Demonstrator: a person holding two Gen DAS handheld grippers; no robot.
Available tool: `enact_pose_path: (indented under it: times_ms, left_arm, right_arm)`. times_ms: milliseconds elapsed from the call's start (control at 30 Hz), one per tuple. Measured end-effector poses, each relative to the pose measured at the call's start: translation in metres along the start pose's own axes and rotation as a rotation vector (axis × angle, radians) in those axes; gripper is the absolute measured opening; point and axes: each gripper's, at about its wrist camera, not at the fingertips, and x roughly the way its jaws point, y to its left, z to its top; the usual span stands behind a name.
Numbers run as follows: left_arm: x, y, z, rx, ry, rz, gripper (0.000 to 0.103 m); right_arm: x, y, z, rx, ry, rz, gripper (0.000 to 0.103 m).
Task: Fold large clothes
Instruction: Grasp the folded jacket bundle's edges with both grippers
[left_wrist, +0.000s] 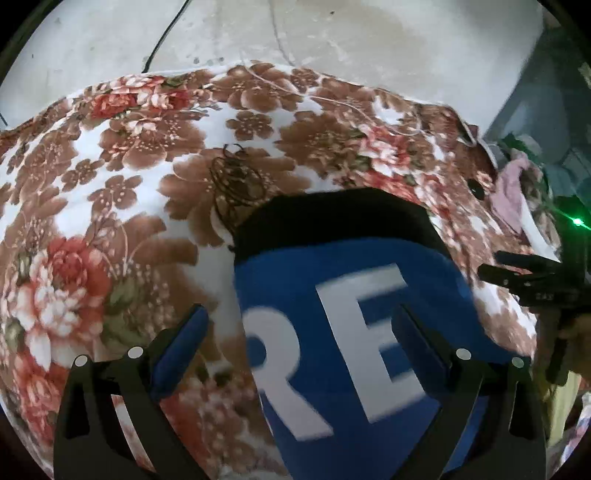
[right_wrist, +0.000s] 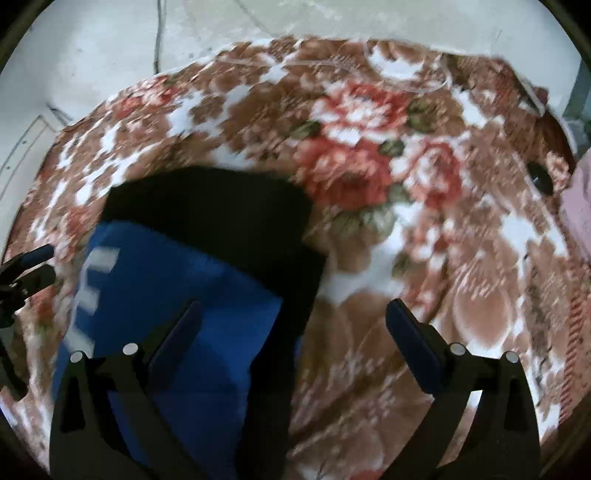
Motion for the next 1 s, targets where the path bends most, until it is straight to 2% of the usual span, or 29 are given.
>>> enact_pose_path:
  times_ms: [133,333,467,567,733,867,1000]
  left_arm:
    - [0.001,0.007,-0.021,-0.015,0.045,-0.006,0.097]
    - [-0.001,0.008,-0.037,-0.019,0.063,-0.032,0.097]
    - [0.007,0.007,-0.045,-0.043,0.089,-0.072,0.097]
    - [0.021,0.012,-0.052,-0.111,0.132,-0.139,0.097]
    - [0.042,0.022,-0.056,-0.195,0.177,-0.205,0.099]
    - [0.054,0.021,-0.059,-0.187,0.186,-0.22,0.099]
    - [0.073,0.029,-0.062,-0.256,0.21,-0.267,0.099]
  right_arm:
    - [0.015,0.003,-0.023,-0.02,0.069,0.012,0.098]
    - [0.021,0.002,-0.036,0.023,0.091,0.054,0.098]
    - [0.03,0.007,-0.041,0.035,0.118,0.09,0.098]
    - [0.038,0.01,-0.042,0.043,0.145,0.102,0.098]
    - [0.047,0.013,-0.044,0.05,0.165,0.118,0.098]
    - [0.053,0.014,-0.046,0.052,0.173,0.12,0.098]
    - [0.069,0.002,-0.049,0.125,0.208,0.195,0.098]
